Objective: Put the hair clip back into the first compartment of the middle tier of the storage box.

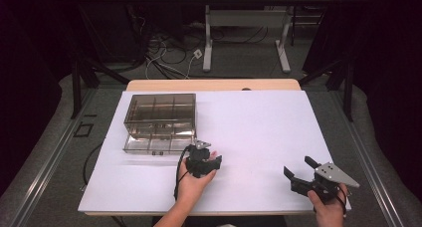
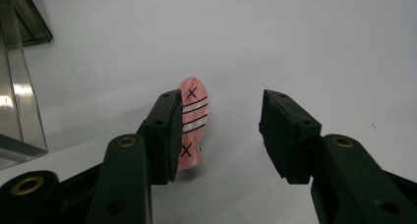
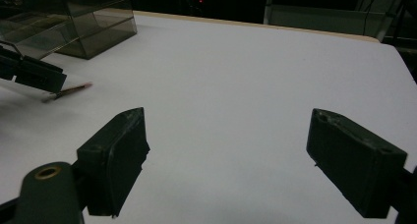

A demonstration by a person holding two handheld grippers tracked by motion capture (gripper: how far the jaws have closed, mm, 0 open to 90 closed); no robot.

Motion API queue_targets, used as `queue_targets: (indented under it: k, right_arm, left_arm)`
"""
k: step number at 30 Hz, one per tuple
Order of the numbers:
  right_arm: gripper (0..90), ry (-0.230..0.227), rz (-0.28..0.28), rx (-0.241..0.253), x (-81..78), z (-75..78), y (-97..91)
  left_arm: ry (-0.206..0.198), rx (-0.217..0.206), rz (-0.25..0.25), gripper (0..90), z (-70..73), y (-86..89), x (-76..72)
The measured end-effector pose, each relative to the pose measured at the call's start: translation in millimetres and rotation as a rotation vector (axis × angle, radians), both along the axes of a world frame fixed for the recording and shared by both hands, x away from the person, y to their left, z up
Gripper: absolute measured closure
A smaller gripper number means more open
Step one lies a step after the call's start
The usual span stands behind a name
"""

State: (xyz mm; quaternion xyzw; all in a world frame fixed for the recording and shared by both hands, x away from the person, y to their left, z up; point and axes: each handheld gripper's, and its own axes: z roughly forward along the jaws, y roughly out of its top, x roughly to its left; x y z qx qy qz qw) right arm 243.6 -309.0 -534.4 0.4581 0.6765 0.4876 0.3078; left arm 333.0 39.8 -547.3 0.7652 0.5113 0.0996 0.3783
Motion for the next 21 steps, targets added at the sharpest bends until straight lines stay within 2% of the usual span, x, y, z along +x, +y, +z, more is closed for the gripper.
queue_targets:
  k: [3, 4, 5, 12, 21]
  right_arm:
    - [14.9, -0.009, 0.001, 0.007, 0.7, -0.8, 0.3]
    - [14.9, 0.017, 0.005, -0.006, -0.6, 0.6, -1.1]
    - [14.9, -0.004, -0.004, 0.006, 0.5, -0.7, -0.2]
    - [14.9, -0.001, -0.004, 0.011, 0.3, -0.6, -0.6]
    - [14.9, -0.001, 0.004, 0.004, 0.5, -0.8, -0.2]
  left_arm:
    - [0.010, 0.000, 0.005, 52.3, -2.1, 0.0, 1.1]
    - [0.010, 0.004, 0.004, 52.4, -2.7, 0.1, 1.3]
    - [0.013, 0.008, 0.006, 52.6, -3.1, -0.1, 1.3]
    - [0.017, 0.010, 0.020, 54.3, -5.5, 0.5, 2.5]
    - [0.015, 0.037, 0.022, 57.9, -8.9, 1.5, 1.7]
